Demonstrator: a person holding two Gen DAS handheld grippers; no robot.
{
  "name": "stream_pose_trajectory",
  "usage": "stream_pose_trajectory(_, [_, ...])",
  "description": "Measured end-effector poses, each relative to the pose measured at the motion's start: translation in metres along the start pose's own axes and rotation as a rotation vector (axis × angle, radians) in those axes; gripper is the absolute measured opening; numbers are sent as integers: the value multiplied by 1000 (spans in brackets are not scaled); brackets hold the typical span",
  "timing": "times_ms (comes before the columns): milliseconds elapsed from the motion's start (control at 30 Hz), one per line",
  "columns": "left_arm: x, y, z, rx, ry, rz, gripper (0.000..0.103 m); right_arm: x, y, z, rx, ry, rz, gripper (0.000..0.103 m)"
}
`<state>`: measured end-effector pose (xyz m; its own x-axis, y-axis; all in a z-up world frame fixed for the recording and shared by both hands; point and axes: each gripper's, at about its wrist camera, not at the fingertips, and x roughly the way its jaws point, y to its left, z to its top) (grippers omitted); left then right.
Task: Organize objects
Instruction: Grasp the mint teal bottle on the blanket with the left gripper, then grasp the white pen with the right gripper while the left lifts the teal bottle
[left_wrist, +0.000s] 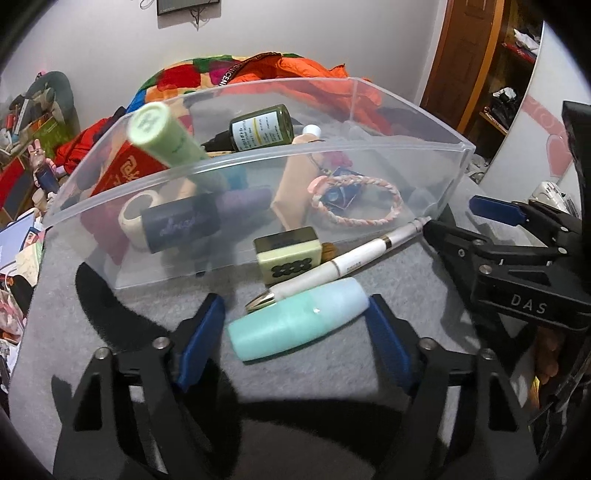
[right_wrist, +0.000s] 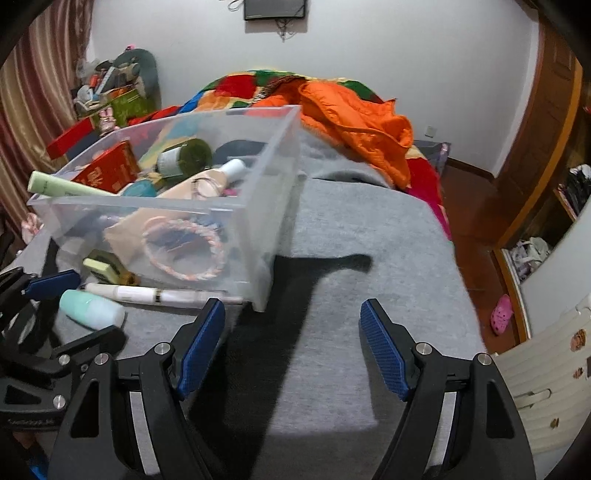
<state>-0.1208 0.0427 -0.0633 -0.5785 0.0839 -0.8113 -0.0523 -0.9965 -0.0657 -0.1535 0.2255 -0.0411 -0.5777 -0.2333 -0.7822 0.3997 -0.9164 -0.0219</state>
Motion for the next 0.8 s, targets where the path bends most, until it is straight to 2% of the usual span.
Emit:
stream_pose_trajectory(300, [-21,25,-24,-2,-28,-3,72,-17,25,-11,-68,-20,110,73])
stream_pose_trajectory(533, [-37,43,-34,-24,-31,-67,72,-27,61,-5,-247,-43,140,73])
stream_pose_trajectory(667, [-42,52,-34,-48,-33,-86,72,-15,88,3,-355,-11,159,73])
stream_pose_trajectory(800, [-50,55,-40,-33,-41,-81,73,3,101,7,-395,42,155,73])
